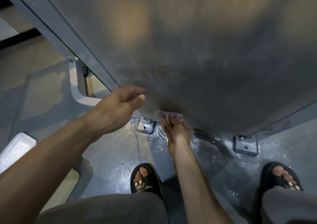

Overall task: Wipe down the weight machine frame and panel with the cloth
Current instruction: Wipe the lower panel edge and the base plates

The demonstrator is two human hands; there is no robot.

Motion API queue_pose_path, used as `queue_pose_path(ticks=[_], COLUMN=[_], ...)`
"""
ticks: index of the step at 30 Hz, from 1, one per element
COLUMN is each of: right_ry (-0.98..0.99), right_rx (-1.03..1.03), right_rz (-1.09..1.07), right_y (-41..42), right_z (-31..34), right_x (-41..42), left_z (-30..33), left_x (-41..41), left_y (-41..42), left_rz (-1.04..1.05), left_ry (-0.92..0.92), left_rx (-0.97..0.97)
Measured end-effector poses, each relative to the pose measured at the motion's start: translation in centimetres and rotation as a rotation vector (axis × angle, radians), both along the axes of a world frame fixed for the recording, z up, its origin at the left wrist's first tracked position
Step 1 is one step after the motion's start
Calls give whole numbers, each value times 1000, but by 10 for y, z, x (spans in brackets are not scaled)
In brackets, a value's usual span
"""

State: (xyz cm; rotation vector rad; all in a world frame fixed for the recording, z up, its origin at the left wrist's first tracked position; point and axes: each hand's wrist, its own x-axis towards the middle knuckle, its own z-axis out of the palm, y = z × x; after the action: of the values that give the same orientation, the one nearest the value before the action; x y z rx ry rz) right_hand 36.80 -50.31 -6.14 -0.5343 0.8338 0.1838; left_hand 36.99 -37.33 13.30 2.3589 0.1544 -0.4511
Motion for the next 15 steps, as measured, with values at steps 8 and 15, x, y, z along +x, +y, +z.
queue_pose_path(ticks=[8, 15], right_ry=[101, 217], right_rx=[-151, -137], right_rz=[-15, 79], right_y=[4, 7], right_z=[-19, -46], right_x=[1, 8], left_z=[0, -2], left_x=[1, 4], left_y=[5, 3], left_rz=[-20, -17], left_ry=[5, 7], left_rx=[12, -35])
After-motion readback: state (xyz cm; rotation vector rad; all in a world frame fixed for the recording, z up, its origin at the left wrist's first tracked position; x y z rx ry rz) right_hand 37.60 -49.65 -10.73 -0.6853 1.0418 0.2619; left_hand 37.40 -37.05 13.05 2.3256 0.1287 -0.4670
